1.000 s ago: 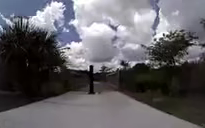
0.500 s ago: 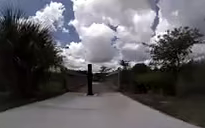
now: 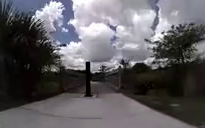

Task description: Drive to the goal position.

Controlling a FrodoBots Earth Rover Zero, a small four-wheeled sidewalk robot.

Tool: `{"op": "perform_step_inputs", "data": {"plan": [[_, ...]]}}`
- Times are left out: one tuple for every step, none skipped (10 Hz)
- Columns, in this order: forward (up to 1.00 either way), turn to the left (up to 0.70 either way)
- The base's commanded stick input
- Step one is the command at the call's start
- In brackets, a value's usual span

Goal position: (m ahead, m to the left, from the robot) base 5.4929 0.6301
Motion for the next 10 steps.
{"op": "perform_step_inputs", "data": {"plan": [[0.70, 0.00], [0.70, 0.00], [0.70, 0.00], [0.70, 0.00], [0.70, 0.00], [0.70, 0.00], [0.70, 0.00], [0.70, 0.00], [0.70, 0.00], [0.70, 0.00]]}}
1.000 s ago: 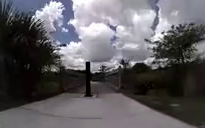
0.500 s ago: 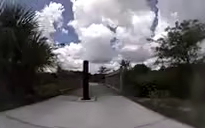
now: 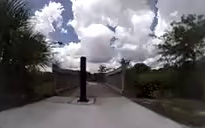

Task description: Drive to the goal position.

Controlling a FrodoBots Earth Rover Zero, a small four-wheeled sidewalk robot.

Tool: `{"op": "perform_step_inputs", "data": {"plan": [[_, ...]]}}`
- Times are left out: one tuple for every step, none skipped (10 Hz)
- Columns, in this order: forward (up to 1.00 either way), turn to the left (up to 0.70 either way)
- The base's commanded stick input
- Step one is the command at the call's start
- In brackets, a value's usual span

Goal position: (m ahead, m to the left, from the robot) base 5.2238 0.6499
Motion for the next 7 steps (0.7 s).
{"op": "perform_step_inputs", "data": {"plan": [[0.70, 0.00], [0.70, 0.00], [0.70, 0.00], [0.70, 0.00], [0.70, 0.00], [0.70, 0.00], [0.70, 0.00]]}}
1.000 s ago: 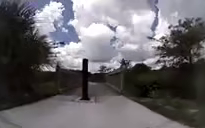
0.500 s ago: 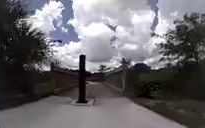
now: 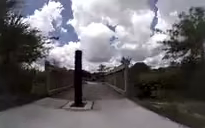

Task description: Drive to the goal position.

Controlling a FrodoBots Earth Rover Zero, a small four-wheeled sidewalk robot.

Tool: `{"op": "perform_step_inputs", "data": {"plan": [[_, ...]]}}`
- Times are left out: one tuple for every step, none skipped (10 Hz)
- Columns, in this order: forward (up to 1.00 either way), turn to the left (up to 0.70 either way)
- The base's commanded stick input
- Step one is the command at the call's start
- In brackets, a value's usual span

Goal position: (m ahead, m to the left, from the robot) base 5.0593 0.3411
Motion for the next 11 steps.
{"op": "perform_step_inputs", "data": {"plan": [[0.70, 0.00], [0.70, 0.00], [0.70, 0.00], [0.70, 0.00], [0.70, 0.00], [0.70, 0.00], [0.70, 0.00], [0.70, 0.00], [0.70, 0.00], [0.70, 0.00], [0.70, 0.00]]}}
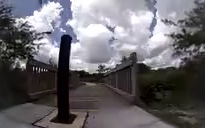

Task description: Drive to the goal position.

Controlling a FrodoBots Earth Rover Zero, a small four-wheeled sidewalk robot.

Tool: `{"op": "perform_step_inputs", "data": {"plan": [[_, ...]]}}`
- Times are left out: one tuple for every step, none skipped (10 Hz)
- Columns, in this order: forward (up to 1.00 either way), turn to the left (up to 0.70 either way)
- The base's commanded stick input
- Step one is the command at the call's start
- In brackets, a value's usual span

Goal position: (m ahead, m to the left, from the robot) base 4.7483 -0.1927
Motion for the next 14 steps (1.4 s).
{"op": "perform_step_inputs", "data": {"plan": [[0.70, 0.00], [0.70, 0.00], [0.70, 0.00], [0.70, 0.00], [0.70, 0.00], [0.70, 0.00], [0.70, 0.00], [0.70, 0.00], [0.70, 0.00], [0.70, 0.00], [0.70, 0.00], [0.70, 0.00], [0.70, 0.00], [0.70, 0.00]]}}
